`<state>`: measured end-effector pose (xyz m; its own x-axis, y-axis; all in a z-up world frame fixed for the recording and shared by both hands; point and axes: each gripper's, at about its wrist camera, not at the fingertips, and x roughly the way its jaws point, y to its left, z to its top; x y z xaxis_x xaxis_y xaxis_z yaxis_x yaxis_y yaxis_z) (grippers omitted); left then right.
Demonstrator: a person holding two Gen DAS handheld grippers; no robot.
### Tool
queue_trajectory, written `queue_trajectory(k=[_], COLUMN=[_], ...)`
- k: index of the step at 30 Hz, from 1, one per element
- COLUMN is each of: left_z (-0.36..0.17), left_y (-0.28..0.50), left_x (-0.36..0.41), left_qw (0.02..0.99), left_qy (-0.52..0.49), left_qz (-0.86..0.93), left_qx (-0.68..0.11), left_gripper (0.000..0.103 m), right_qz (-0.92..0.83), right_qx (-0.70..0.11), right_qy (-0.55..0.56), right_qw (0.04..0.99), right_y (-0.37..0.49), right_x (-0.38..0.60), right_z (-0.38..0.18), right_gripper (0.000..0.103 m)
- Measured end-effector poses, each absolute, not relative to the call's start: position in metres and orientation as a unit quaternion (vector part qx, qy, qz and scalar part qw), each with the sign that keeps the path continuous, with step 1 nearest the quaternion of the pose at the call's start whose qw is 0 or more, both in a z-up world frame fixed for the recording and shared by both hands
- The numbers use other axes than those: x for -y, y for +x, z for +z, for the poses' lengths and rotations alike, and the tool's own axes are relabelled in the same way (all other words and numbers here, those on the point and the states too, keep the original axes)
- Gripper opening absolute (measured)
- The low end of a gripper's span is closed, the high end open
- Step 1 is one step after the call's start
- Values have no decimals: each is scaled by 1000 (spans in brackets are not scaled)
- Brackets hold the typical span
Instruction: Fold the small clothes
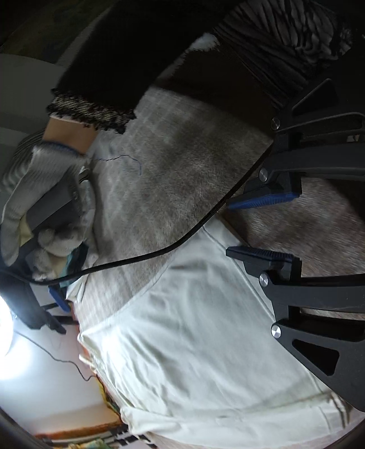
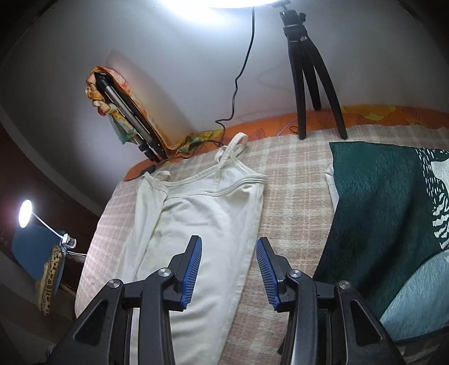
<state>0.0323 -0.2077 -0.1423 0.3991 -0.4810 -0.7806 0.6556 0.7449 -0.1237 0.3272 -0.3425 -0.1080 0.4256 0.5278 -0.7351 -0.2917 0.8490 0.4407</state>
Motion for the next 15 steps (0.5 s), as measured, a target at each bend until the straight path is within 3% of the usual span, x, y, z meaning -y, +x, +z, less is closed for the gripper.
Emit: queue_trajectory(k=[4, 7, 11, 13, 15], left_z=[-142, -143, -145, -144, -143], left_y=[31, 37, 46, 48, 50], left_x=[215, 218, 216, 215, 208], left_qw=[833, 836, 839, 842, 844], left_qy=[129, 142, 122, 112, 88], left_qz=[-342, -337, -336, -335, -335], left_qx=[-415, -409, -410, -408, -411], left_gripper=[35, 35, 34, 20, 13], right_qz=[249, 249, 243, 239, 237], right_qx=[-476, -473, -484, -489, -493], right_qy=[135, 138, 129, 125, 123], right_qw=[833, 834, 831, 829, 828], right_y=[336, 341, 349, 354, 359], right_x=[352, 351, 337, 330, 323], right_z=[-111, -115, -125, -130, -135], right_gripper=[44, 54, 54, 54, 54])
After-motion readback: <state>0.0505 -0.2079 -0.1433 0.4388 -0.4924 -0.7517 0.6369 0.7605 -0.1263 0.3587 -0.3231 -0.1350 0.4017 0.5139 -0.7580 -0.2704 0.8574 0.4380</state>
